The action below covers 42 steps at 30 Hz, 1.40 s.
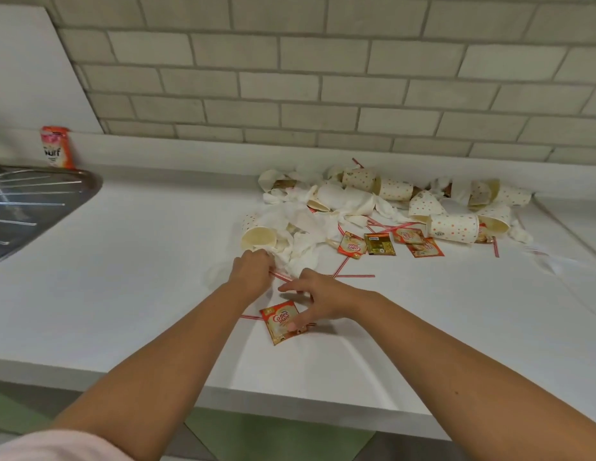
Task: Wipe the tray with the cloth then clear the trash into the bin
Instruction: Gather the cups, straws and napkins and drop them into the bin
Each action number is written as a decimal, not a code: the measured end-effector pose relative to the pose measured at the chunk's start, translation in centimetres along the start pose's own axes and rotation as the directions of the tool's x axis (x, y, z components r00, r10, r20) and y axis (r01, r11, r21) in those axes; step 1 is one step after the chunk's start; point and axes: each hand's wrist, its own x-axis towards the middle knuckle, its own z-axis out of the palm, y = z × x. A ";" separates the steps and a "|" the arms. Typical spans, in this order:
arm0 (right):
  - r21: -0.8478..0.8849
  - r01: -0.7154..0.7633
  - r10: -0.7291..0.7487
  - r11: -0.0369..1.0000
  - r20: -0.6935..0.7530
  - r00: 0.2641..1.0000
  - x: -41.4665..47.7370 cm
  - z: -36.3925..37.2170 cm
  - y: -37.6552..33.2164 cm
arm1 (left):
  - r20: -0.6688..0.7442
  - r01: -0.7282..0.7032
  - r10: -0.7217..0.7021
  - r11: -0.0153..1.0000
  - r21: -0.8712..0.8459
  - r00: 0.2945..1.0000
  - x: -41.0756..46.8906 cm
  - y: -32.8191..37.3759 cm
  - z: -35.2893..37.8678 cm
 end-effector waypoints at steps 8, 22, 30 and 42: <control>-0.096 -0.008 0.010 0.995 0.025 1.000 1.2 0.3 0.4 | 0.184 -0.049 0.050 0.999 -0.008 0.982 0.8 0.4 -1.7; -0.100 -0.119 0.125 0.988 0.054 0.991 0.4 -0.3 1.2 | 0.438 -0.112 0.103 0.994 -0.004 0.893 0.1 1.9 -2.6; -0.017 -0.140 0.140 0.990 0.001 0.990 -0.9 -0.6 1.3 | 0.382 -0.095 0.097 0.995 -0.023 0.919 -1.1 2.7 -1.9; 0.454 -0.215 0.375 0.865 -0.298 0.878 -0.5 -3.4 5.2 | 0.384 -0.212 0.238 0.971 -0.109 0.892 -2.7 1.2 -2.3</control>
